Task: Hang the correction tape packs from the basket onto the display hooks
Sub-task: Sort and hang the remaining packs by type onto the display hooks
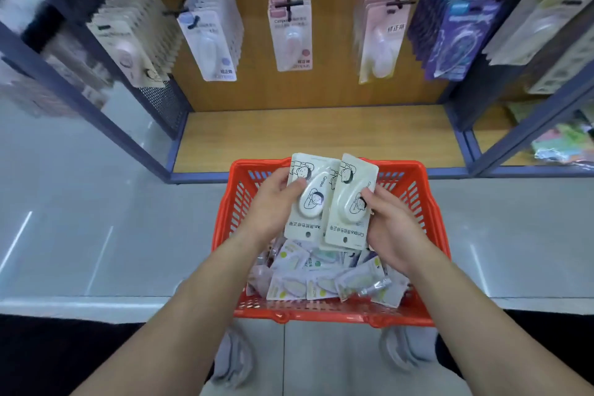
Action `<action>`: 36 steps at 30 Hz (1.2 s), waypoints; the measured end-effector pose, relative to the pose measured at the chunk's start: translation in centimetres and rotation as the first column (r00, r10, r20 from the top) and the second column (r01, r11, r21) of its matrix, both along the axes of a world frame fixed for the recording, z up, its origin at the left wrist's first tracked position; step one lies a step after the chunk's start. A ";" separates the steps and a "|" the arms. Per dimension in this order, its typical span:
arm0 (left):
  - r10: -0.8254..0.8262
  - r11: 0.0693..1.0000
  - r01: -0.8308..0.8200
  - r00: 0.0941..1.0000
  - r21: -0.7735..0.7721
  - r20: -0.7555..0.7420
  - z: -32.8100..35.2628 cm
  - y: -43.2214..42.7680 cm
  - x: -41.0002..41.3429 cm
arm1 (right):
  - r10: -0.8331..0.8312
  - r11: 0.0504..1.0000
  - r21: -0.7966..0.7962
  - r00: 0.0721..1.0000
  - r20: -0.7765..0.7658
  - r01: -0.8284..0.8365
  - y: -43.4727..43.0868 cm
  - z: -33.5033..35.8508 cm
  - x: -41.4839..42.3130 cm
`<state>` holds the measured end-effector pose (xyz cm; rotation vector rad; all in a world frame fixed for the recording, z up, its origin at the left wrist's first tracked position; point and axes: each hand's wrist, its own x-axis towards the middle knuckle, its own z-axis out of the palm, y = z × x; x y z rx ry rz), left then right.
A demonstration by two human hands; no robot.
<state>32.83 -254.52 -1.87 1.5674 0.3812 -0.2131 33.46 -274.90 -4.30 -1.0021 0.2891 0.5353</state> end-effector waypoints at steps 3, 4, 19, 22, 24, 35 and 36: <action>0.059 0.997 -0.061 0.997 0.038 0.050 2.6 -0.1 -1.6 | 0.007 1.000 -0.007 0.999 0.040 -0.007 0.7 2.7 -0.8; 0.074 0.996 -0.077 0.995 0.053 0.063 3.3 -0.1 -2.1 | 0.006 1.000 -0.007 0.999 0.048 -0.006 1.0 3.3 -1.1; -0.141 0.984 0.142 0.990 0.108 -0.012 3.4 -1.2 -5.1 | -0.018 0.995 0.097 0.998 -0.056 0.023 2.8 5.6 -4.0; -0.128 0.983 0.130 0.991 0.126 -0.021 3.0 -0.9 -5.1 | 0.032 0.998 0.053 0.998 -0.059 -0.028 2.7 5.3 -3.8; -0.151 0.977 0.157 0.987 0.142 -0.053 2.9 -0.3 -4.9 | 0.098 0.981 -0.172 0.995 0.009 -0.095 2.0 5.1 -2.9; -0.464 0.877 0.476 0.875 0.069 -0.135 3.1 0.2 -4.5 | 0.818 0.421 -0.690 0.575 0.009 -0.589 -1.8 7.9 2.2; -0.464 0.876 0.476 0.875 0.080 -0.135 3.1 0.3 -4.3 | 0.825 0.410 -0.700 0.565 0.011 -0.585 -1.9 7.5 2.3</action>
